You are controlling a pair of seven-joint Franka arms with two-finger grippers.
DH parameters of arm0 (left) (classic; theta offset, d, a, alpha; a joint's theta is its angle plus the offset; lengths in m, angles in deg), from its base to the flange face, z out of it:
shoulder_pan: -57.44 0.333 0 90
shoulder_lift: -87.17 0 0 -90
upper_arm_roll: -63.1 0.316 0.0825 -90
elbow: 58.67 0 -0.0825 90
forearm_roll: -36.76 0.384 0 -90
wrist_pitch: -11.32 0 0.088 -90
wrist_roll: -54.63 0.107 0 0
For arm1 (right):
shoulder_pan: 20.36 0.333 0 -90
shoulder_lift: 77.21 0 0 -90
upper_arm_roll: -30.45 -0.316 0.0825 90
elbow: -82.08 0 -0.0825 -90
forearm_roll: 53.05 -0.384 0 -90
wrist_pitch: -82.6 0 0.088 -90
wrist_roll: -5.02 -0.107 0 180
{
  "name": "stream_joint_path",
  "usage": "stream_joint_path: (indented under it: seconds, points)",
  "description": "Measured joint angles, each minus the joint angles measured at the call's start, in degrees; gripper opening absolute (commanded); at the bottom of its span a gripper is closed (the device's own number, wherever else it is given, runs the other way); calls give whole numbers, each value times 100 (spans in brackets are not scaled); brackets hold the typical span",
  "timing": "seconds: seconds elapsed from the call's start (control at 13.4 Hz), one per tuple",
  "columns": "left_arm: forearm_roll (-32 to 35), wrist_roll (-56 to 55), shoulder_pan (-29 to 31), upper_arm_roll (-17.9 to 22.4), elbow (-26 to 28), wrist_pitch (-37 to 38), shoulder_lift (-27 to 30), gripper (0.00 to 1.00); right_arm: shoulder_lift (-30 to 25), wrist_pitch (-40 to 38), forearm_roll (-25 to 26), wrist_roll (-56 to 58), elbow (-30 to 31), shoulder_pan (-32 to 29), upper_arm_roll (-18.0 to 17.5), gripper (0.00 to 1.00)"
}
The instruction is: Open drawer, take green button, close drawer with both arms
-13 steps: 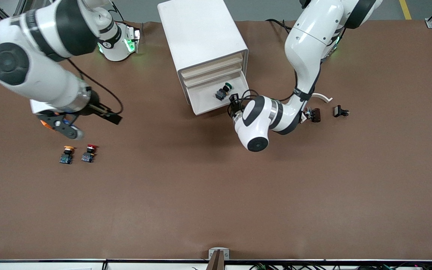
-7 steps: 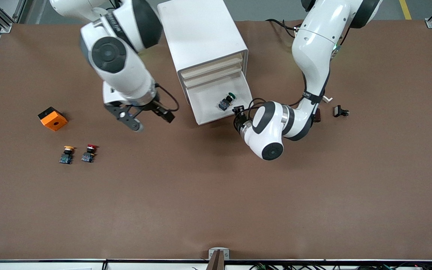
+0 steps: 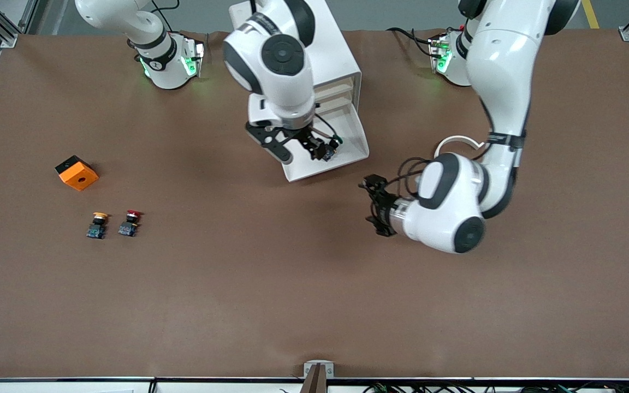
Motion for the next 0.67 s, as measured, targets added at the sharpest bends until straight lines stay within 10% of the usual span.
stream_joint_path:
  seconds: [0.67]
  points:
    - [1575, 1911, 554, 155, -93, 901, 936, 100, 979, 762, 17, -346, 9, 447, 16, 100]
